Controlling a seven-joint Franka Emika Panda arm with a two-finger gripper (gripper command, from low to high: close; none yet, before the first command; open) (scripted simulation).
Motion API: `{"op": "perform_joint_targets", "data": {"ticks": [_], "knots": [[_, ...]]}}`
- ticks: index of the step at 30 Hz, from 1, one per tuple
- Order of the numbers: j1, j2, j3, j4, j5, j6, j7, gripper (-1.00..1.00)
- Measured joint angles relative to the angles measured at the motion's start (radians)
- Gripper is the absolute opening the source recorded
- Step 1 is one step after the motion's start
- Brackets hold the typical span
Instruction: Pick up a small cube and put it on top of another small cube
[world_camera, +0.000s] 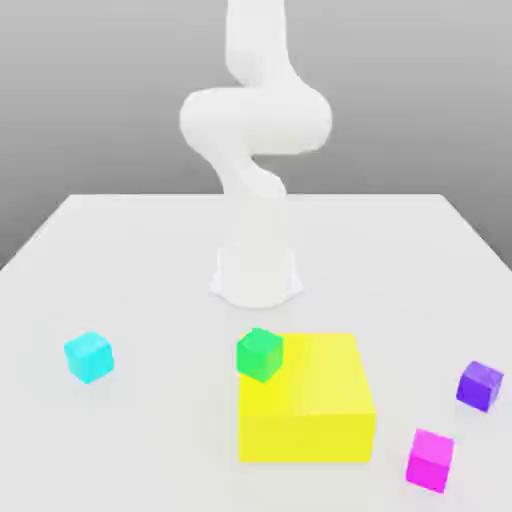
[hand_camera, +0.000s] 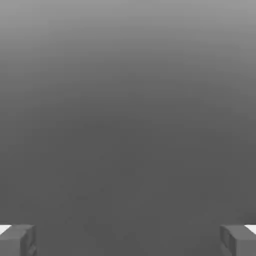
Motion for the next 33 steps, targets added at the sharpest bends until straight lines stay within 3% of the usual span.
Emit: {"op": "perform_joint_targets", "data": {"ticks": [14,19,22,27,33], "knots": [[-0.159,0.509,-0.340,-0.350,0.066,0.345,-0.118,0.00],[-0.294,0.694,-0.437,-0.483,0.006,0.483,-0.103,0.00],[-0.370,0.753,-0.414,-0.492,0.031,0.529,-0.129,0.00],[-0.368,0.840,-0.334,-0.471,0.169,0.591,-0.234,0.00],[-0.505,0.948,-0.156,-0.448,0.337,0.672,-0.358,0.00]]}}
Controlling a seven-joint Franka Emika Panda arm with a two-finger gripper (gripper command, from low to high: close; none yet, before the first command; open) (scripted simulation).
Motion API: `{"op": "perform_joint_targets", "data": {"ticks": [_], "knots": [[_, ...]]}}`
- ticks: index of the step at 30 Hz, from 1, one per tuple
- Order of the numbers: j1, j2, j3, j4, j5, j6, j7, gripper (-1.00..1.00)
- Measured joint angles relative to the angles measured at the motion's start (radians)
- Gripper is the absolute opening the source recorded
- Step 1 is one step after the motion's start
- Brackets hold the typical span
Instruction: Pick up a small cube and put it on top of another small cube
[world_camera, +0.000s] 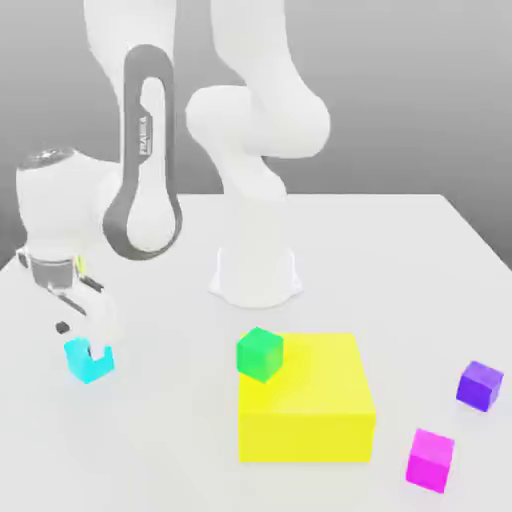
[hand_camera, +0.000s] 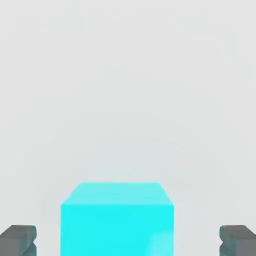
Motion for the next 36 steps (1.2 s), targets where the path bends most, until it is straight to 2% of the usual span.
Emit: {"op": "perform_joint_targets", "data": {"ticks": [2,3,9,11,18,24,26,28,30,36], "knots": [[-0.059,0.037,0.071,0.005,0.042,0.029,-0.030,0.00],[-0.086,0.053,0.102,0.007,0.057,0.043,-0.040,-1.00],[-0.101,0.061,0.118,0.008,0.062,0.048,-0.043,-1.00],[-0.078,0.044,0.090,0.006,0.042,0.035,-0.029,-1.00],[0.050,-0.079,-0.088,-0.016,-0.150,-0.056,0.110,-1.00],[0.066,-0.182,-0.144,-0.043,-0.310,-0.132,0.230,-1.00],[0.058,-0.212,-0.142,-0.054,-0.340,-0.155,0.255,-1.00],[0.063,-0.247,-0.110,-0.056,-0.310,-0.196,0.227,-1.00],[0.153,-0.286,-0.072,-0.056,-0.275,-0.243,0.191,-1.00],[0.287,-0.422,0.026,-0.052,-0.243,-0.389,0.132,-1.00]]}}
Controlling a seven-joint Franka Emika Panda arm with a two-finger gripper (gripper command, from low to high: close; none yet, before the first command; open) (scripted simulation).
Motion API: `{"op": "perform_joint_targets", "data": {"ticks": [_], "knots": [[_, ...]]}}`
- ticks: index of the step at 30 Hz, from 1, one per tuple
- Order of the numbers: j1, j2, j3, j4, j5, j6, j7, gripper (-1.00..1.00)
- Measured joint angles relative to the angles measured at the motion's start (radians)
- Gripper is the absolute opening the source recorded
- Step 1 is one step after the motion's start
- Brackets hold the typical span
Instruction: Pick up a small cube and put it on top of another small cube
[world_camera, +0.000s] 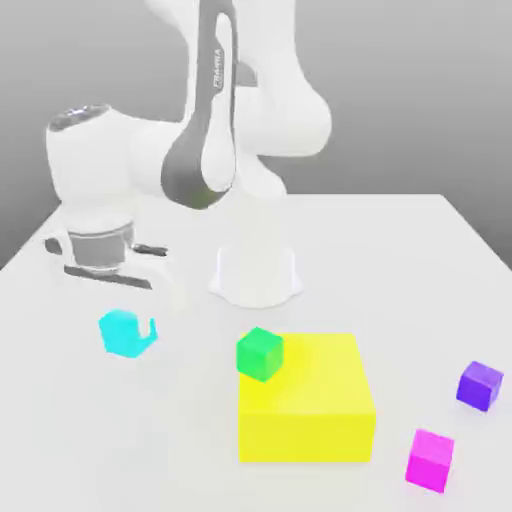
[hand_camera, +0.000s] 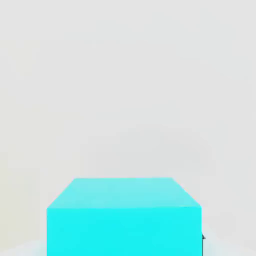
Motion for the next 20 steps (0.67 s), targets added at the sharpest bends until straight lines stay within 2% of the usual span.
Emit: {"op": "perform_joint_targets", "data": {"ticks": [11,16,17,20], "knots": [[0.198,-0.267,0.221,0.004,-0.064,-0.252,-0.024,-1.00],[0.207,-0.144,0.246,-0.034,-0.071,-0.089,-0.023,-1.00],[0.206,-0.115,0.247,-0.042,-0.072,-0.052,-0.023,1.00],[0.206,-0.115,0.247,-0.042,-0.072,-0.052,-0.023,1.00]]}}
